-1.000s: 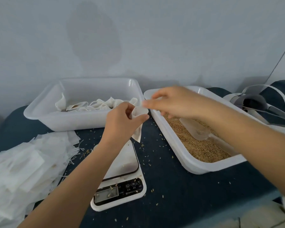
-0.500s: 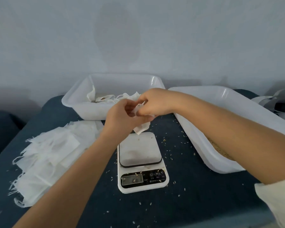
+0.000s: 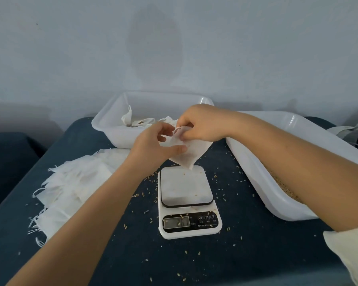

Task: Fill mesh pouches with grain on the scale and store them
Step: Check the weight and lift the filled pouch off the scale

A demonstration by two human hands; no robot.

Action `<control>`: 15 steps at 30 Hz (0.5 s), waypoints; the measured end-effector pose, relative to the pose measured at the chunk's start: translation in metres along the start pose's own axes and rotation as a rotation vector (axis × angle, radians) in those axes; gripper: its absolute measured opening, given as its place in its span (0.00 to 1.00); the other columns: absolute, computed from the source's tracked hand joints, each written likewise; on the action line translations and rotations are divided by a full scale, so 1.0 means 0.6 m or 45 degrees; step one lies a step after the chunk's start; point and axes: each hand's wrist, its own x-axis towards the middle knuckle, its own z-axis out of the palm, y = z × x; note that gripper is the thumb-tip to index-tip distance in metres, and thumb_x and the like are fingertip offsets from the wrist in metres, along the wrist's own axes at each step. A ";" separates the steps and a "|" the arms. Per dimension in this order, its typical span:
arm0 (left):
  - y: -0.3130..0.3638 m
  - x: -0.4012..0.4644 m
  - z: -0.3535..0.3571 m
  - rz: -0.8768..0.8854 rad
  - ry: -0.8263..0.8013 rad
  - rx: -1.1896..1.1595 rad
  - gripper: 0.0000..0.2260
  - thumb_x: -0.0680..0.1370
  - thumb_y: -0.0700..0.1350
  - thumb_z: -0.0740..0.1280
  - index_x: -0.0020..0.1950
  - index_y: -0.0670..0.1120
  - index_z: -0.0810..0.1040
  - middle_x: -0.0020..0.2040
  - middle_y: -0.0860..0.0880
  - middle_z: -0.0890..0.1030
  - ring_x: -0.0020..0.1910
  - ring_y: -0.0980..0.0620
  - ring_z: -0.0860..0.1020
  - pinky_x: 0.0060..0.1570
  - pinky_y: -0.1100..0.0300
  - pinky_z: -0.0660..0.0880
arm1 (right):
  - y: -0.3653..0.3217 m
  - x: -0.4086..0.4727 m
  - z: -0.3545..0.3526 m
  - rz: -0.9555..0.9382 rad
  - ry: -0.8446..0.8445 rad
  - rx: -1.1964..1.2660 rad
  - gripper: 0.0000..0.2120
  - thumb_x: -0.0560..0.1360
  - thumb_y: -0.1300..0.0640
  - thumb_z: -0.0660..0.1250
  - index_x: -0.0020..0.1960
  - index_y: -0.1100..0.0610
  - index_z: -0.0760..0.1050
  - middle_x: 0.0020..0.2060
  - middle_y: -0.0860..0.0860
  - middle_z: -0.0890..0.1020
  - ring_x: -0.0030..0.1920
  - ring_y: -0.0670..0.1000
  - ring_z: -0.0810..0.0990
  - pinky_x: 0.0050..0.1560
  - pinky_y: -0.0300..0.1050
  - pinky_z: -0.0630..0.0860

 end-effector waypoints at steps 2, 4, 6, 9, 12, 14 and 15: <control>-0.003 0.001 -0.002 -0.053 -0.183 -0.025 0.14 0.67 0.48 0.76 0.49 0.47 0.78 0.45 0.48 0.82 0.43 0.50 0.77 0.46 0.61 0.73 | 0.000 -0.001 -0.001 -0.045 -0.026 0.041 0.08 0.76 0.57 0.64 0.48 0.59 0.80 0.32 0.54 0.72 0.32 0.49 0.66 0.33 0.43 0.61; -0.009 -0.002 0.001 -0.104 -0.278 -0.060 0.12 0.69 0.48 0.76 0.48 0.45 0.80 0.43 0.46 0.83 0.42 0.47 0.79 0.45 0.55 0.76 | 0.002 0.000 0.000 -0.076 -0.052 0.082 0.08 0.76 0.56 0.66 0.52 0.57 0.80 0.39 0.56 0.79 0.37 0.51 0.72 0.38 0.45 0.67; -0.017 -0.005 0.007 -0.117 -0.272 -0.159 0.06 0.70 0.46 0.75 0.43 0.48 0.81 0.36 0.54 0.82 0.36 0.58 0.78 0.36 0.67 0.74 | 0.003 0.000 0.002 -0.085 -0.047 0.151 0.07 0.75 0.56 0.68 0.52 0.52 0.80 0.44 0.51 0.81 0.43 0.50 0.76 0.44 0.44 0.71; -0.027 -0.006 0.016 -0.143 -0.233 -0.278 0.03 0.70 0.45 0.74 0.40 0.49 0.81 0.34 0.56 0.82 0.35 0.62 0.78 0.34 0.70 0.73 | 0.007 -0.001 0.009 -0.072 0.010 0.245 0.11 0.74 0.56 0.70 0.56 0.51 0.80 0.41 0.46 0.79 0.44 0.46 0.75 0.45 0.37 0.70; -0.034 -0.009 0.025 -0.176 -0.172 -0.394 0.02 0.71 0.45 0.73 0.41 0.48 0.81 0.35 0.54 0.83 0.36 0.58 0.80 0.36 0.67 0.75 | 0.018 -0.006 0.027 0.007 0.160 0.473 0.15 0.72 0.55 0.72 0.58 0.49 0.77 0.42 0.46 0.79 0.44 0.44 0.77 0.46 0.34 0.72; -0.038 -0.012 0.032 -0.181 -0.149 -0.472 0.02 0.72 0.44 0.73 0.42 0.47 0.82 0.36 0.53 0.84 0.37 0.57 0.81 0.35 0.68 0.75 | 0.028 -0.013 0.046 0.117 0.267 0.719 0.21 0.71 0.53 0.74 0.62 0.48 0.74 0.44 0.46 0.80 0.45 0.42 0.78 0.42 0.29 0.73; -0.041 -0.014 0.035 -0.186 -0.140 -0.504 0.02 0.72 0.43 0.72 0.43 0.47 0.82 0.38 0.52 0.84 0.38 0.57 0.81 0.36 0.68 0.75 | 0.034 -0.017 0.056 0.179 0.274 0.863 0.22 0.70 0.52 0.74 0.63 0.49 0.74 0.47 0.47 0.80 0.48 0.42 0.79 0.45 0.32 0.75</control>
